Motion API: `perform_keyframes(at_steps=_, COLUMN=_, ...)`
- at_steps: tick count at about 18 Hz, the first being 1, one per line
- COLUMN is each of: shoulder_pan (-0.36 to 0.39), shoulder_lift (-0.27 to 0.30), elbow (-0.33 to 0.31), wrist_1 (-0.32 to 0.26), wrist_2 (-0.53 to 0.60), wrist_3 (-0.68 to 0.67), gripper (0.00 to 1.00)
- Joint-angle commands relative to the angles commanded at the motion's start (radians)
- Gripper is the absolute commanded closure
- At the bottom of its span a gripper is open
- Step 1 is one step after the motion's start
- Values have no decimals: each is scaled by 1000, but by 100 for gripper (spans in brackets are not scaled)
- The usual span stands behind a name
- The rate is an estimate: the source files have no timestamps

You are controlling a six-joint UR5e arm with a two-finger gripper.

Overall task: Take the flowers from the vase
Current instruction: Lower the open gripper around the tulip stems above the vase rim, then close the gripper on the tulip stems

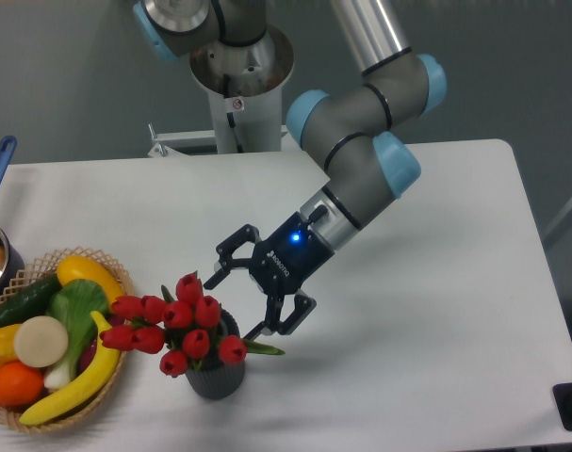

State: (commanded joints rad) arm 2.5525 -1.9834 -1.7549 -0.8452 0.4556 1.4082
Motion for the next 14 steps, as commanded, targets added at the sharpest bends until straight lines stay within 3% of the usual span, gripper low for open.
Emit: perform_keyframes(at_steps=14, shoulder_pan=-57, shoulder_lift=-23, elbow=11, wrist_1=11, wrist_2=-2, wrist_3=8, gripper=0)
